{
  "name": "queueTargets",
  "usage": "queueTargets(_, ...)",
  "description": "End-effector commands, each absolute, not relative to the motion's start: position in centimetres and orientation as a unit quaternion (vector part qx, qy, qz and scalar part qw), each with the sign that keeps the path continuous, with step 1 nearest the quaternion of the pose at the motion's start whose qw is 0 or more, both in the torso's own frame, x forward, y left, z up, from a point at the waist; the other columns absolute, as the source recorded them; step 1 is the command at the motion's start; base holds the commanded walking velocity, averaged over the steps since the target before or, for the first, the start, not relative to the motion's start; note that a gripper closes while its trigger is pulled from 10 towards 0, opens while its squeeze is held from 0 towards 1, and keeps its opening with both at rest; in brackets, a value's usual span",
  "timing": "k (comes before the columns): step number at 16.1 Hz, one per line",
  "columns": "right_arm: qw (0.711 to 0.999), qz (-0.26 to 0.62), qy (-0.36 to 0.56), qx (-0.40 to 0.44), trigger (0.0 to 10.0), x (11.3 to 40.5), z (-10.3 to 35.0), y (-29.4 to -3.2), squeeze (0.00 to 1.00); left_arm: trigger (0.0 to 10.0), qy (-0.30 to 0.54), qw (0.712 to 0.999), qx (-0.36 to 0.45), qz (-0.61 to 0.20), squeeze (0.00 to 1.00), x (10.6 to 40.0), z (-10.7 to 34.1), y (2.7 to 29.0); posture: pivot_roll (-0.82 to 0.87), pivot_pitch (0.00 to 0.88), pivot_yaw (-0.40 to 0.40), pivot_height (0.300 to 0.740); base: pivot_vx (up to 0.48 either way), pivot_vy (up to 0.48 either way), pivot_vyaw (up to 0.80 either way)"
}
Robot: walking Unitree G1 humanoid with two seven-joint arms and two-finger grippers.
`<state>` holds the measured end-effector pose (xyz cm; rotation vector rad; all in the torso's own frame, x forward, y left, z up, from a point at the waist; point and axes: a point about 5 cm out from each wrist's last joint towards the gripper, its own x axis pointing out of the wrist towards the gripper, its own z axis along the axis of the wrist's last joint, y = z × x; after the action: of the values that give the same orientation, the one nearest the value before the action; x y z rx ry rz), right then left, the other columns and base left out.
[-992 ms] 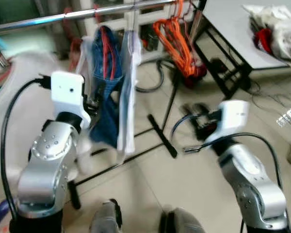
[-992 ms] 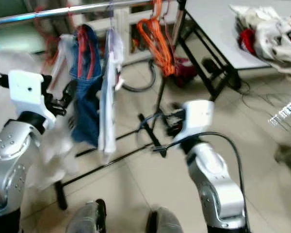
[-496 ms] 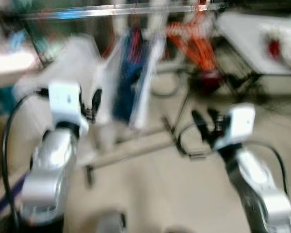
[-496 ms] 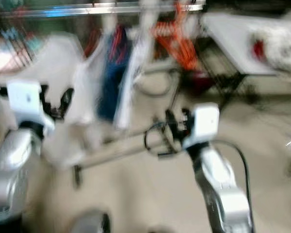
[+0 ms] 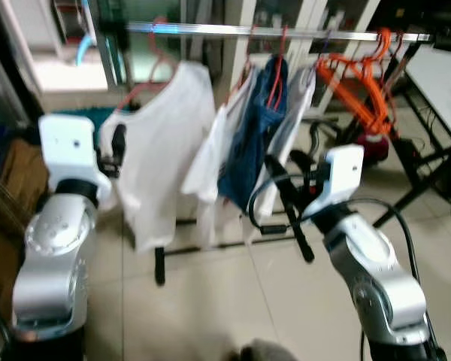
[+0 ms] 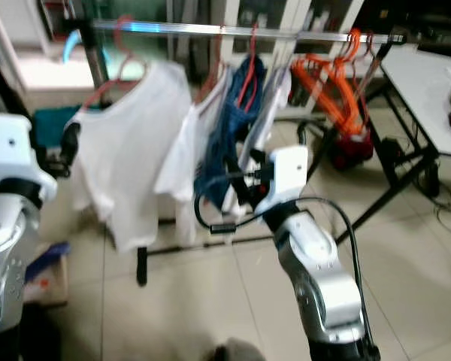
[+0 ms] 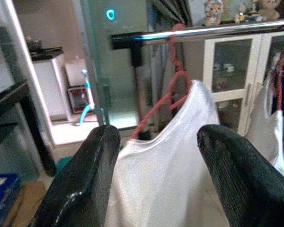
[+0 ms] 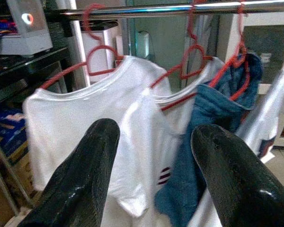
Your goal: Hang hanger
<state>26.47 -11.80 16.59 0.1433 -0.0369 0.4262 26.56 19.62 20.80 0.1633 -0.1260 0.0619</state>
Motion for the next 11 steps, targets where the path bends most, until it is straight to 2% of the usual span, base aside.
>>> queueTargets(1, 0.978, 0.193, -0.013, 0.071, 10.0, 26.6, 16.4, -12.9, 0.00, 10.0, -0.059, 0.995, 0.073, 0.014, 0.00, 26.9, 20.7, 18.8, 0.06, 0.092, -0.081, 0.740, 0.480, 0.000, 0.00)
queueTargets(4, 0.982, 0.167, -0.026, 0.081, 10.0, 26.6, 16.8, -13.6, 0.00, 10.0, -0.066, 0.996, 0.062, -0.018, 0.00, 27.0, 21.0, 18.0, 0.06, 0.094, -0.080, 0.740, 0.480, 0.000, 0.00)
queueTargets(5, 0.982, 0.143, -0.044, 0.116, 10.0, 26.5, 17.4, -14.2, 0.00, 10.0, -0.068, 0.996, 0.044, -0.034, 0.00, 27.0, 21.1, 17.6, 0.06, 0.094, -0.081, 0.740, 0.480, 0.000, -0.80)
queueTargets(7, 0.983, 0.114, -0.094, 0.106, 10.0, 25.6, 18.5, -15.3, 0.00, 10.0, -0.081, 0.994, 0.025, -0.064, 0.00, 26.4, 21.5, 16.9, 0.05, 0.098, -0.080, 0.740, 0.000, 0.000, -0.69)
queueTargets(9, 0.983, 0.094, -0.101, 0.120, 10.0, 25.0, 18.3, -16.0, 0.00, 10.0, -0.092, 0.992, 0.004, -0.080, 0.00, 26.1, 21.6, 16.7, 0.05, 0.095, -0.078, 0.740, 0.000, 0.000, 0.00)
queueTargets(10, 0.981, 0.092, -0.111, 0.133, 10.0, 24.6, 18.4, -16.3, 1.00, 10.0, -0.091, 0.988, -0.012, -0.125, 1.00, 26.2, 21.8, 16.1, 0.05, 0.087, -0.075, 0.740, 0.000, 0.000, 0.00)
queueTargets(11, 0.980, 0.090, -0.116, 0.135, 10.0, 24.5, 18.5, -16.4, 1.00, 10.0, -0.092, 0.984, -0.010, -0.153, 1.00, 26.3, 22.0, 15.6, 0.05, 0.087, -0.075, 0.740, 0.000, 0.000, 0.00)
